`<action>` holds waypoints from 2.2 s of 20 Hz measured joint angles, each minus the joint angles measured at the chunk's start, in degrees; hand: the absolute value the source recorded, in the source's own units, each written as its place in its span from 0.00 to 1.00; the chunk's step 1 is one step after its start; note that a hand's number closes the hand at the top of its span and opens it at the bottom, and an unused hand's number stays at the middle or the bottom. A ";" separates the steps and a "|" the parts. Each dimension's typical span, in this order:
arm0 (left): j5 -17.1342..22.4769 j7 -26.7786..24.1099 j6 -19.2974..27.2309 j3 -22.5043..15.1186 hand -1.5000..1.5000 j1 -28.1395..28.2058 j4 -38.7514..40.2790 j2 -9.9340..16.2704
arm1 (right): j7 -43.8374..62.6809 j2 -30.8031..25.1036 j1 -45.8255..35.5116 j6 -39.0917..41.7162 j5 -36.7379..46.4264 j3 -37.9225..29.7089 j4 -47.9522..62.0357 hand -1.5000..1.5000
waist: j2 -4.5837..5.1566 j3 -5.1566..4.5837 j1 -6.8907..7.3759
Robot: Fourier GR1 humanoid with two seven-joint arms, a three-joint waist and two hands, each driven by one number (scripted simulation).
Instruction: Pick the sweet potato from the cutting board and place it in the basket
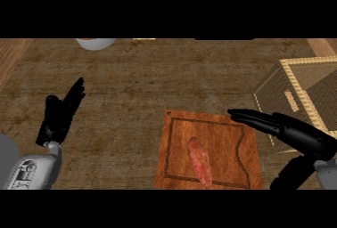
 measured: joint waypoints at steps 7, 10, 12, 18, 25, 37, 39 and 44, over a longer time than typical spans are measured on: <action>-1.32 -0.68 -0.66 1.24 0.50 -1.23 1.88 -1.20 | -2.98 5.00 -1.09 -0.82 6.43 1.72 5.07 0.00 | 0.02 0.00 0.00; -1.42 0.45 -1.45 1.59 0.50 -0.11 -0.31 -1.26 | -2.34 7.01 -1.06 -0.94 8.37 2.15 5.04 0.00 | 0.00 0.01 0.03; -1.87 0.93 -1.35 1.62 0.50 -0.20 -0.85 -1.80 | -3.09 8.59 -0.08 -2.19 10.38 3.03 5.31 0.00 | -0.01 0.00 0.00; -2.24 0.06 -2.72 2.85 0.50 0.22 -0.31 -2.08 | -6.01 12.11 -0.33 -4.50 15.09 3.80 9.55 0.00 | 0.00 0.00 0.01; -3.41 0.70 -2.75 3.19 0.50 -0.75 -0.03 -3.14 | -4.71 17.35 -1.70 -5.83 19.09 5.74 12.11 0.00 | 0.00 0.00 0.00; -4.71 0.05 -3.50 4.02 0.50 -0.35 -0.29 -4.13 | -4.40 19.91 -0.80 -4.26 23.40 6.08 13.55 0.00 | 0.00 0.00 -0.03; -4.50 0.47 -4.07 4.51 0.50 -0.65 -0.33 -3.94 | -4.91 20.38 -0.11 -4.80 24.40 6.49 13.91 0.00 | -0.02 -0.01 -0.04; -5.01 -0.11 -3.98 5.15 0.50 -1.13 0.69 -4.16 | -6.07 22.04 0.35 -6.81 26.33 6.93 16.34 0.00 | 0.00 0.00 -0.04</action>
